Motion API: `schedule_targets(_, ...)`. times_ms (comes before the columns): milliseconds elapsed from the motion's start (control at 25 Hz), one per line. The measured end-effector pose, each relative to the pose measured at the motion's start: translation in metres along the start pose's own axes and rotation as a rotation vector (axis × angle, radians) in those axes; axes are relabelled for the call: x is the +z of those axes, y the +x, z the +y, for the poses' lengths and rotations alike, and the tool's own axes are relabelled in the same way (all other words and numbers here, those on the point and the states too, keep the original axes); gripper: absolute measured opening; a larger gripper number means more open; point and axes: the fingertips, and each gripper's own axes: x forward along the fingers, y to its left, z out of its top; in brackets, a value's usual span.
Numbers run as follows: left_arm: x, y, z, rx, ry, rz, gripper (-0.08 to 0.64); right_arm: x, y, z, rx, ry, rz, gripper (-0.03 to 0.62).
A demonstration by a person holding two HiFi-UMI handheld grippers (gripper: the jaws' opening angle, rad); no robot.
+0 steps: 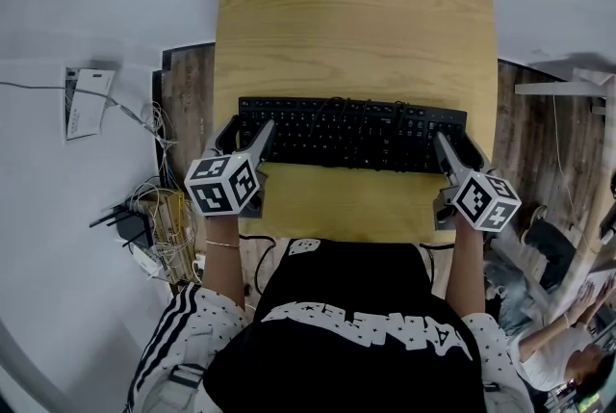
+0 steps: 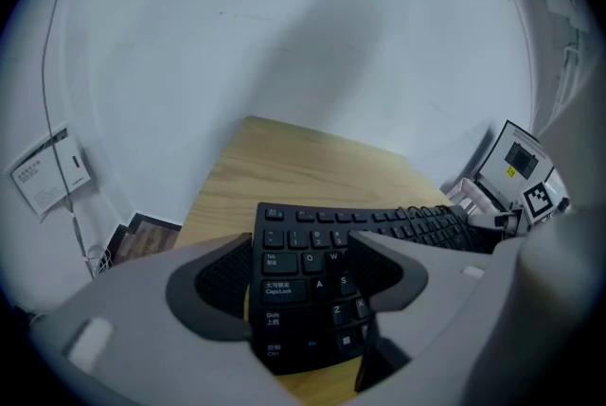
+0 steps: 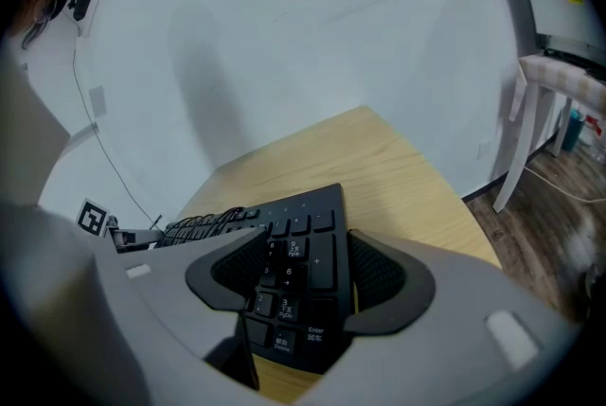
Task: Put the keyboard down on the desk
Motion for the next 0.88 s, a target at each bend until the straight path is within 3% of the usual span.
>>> schedule_targets(240,-0.0003,0.0006,-0.0001,0.003,-0.009,-0.016,0.301,0.0002,0.0009,-0.0003,-0.018,-0.041,0.01,0.278)
schedule_targets(480,-0.0044,0.0009,-0.0013,-0.017,0.051,0.013,0.301,0.0002,0.0002,-0.0001,-0.041,-0.091,0.013,0.279)
schedule_targets(880,0.0024,-0.0032,0.0036,-0.017,0.019,-0.032,0.288,0.0055,-0.0046,0.0051,-0.042,-0.131,0.015,0.31)
